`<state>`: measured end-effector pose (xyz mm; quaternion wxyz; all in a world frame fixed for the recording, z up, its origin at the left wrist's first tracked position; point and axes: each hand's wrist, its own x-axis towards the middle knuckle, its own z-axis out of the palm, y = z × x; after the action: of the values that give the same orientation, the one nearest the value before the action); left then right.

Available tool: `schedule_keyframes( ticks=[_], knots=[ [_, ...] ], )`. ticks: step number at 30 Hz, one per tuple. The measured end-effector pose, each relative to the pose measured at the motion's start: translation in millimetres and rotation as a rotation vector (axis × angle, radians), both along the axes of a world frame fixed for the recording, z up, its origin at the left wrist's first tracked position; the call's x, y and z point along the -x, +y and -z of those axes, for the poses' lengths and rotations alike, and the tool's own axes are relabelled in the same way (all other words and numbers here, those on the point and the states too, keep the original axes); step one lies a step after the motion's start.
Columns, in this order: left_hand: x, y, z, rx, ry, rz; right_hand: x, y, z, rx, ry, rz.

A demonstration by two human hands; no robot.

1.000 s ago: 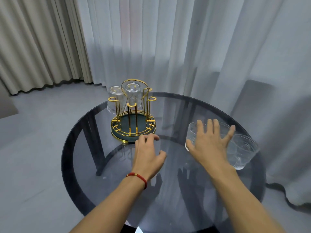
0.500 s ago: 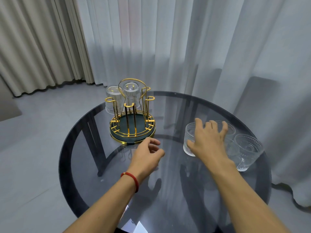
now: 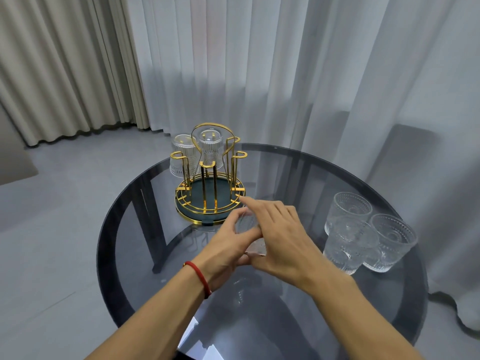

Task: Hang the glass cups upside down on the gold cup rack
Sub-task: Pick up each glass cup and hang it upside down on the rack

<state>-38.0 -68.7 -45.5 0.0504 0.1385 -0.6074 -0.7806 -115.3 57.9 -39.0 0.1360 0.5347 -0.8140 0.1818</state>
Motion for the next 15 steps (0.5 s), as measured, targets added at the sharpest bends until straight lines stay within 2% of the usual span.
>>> schedule_keyframes(
  ticks=[2, 4, 8, 10, 13, 15],
  knots=[
    [-0.9, -2.8, 0.7, -0.022, -0.004, -0.073, -5.0, -4.1, 1.9, 0.022, -0.025, -0.054],
    [-0.8, -9.0, 1.0, -0.070, 0.002, -0.125, -3.7, -4.3, 4.2, 0.102, -0.173, -0.016],
    [1.2, -23.7, 4.2, -0.162, 0.081, -0.165, 4.8, 2.0, 7.5, 0.311, -0.819, 0.233],
    [2.4, -28.2, 6.3, -0.175, 0.101, -0.112, 6.0, 0.1, 11.5, 0.332, -1.098, 0.235],
    [4.4, -32.3, 9.3, -0.180, 0.152, -0.043, 8.0, -6.6, 14.7, 0.417, -1.168, 0.211],
    [3.9, -36.0, 12.7, -0.058, 0.165, -0.048, 11.7, -10.7, 13.4, 0.551, -1.174, 0.222]
  ],
)
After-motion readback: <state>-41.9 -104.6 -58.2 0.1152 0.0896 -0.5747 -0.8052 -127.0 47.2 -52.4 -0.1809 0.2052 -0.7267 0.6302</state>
